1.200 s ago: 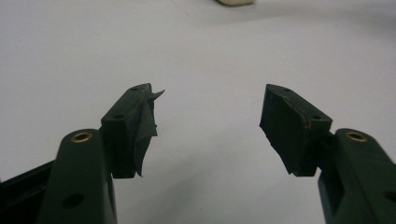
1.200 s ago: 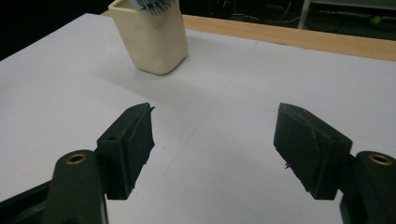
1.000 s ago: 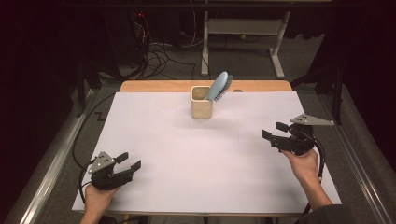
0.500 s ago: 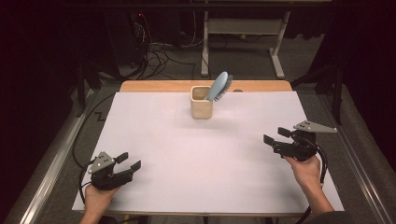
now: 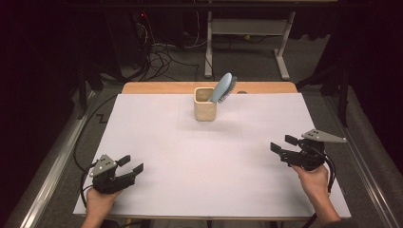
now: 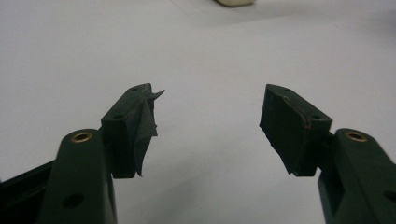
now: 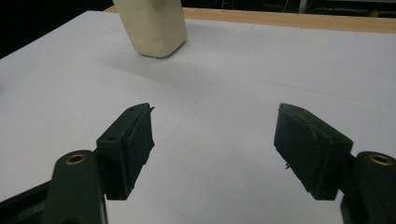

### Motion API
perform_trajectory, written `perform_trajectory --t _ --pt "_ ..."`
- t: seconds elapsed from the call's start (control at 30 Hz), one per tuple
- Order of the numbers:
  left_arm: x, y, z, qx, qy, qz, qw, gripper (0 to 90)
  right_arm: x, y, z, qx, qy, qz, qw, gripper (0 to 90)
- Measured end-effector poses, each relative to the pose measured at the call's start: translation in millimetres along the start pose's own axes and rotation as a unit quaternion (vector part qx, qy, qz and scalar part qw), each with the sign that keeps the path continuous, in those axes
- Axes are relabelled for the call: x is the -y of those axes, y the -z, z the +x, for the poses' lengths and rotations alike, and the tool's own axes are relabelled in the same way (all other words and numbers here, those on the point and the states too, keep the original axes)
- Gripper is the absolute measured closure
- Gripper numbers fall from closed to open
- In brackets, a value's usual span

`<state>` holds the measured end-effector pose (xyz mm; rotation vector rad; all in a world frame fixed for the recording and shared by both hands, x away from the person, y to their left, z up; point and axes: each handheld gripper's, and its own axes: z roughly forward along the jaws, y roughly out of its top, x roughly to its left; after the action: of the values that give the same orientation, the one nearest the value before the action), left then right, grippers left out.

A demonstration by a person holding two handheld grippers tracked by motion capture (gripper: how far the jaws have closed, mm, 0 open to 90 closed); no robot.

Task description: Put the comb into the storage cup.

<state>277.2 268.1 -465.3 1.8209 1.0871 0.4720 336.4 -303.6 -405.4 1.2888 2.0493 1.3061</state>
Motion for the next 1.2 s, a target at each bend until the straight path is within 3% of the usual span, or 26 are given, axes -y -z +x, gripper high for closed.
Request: perform_trajectory --t 1.2 --pt "0.0 0.3 0.1 0.001 0.001 0.001 1.0000 35.6 16.5 18.4 0.4 0.005 -0.008 -0.019 0.9998 26.7"
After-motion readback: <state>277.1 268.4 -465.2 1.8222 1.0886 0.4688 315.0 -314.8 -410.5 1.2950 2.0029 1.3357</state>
